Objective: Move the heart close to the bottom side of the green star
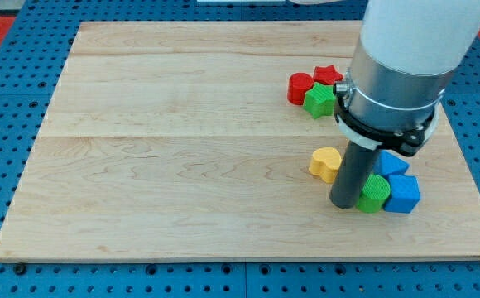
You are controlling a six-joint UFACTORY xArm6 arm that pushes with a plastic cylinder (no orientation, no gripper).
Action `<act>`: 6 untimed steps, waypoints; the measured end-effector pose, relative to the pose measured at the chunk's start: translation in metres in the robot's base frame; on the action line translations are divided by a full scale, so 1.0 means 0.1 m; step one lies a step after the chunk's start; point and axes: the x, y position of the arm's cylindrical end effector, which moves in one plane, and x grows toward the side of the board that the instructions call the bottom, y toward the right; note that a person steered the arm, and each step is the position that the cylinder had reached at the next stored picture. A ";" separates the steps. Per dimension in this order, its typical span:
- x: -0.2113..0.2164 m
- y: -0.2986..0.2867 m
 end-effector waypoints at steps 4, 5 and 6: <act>-0.80 -0.40; -1.07 -0.46; -1.18 -0.51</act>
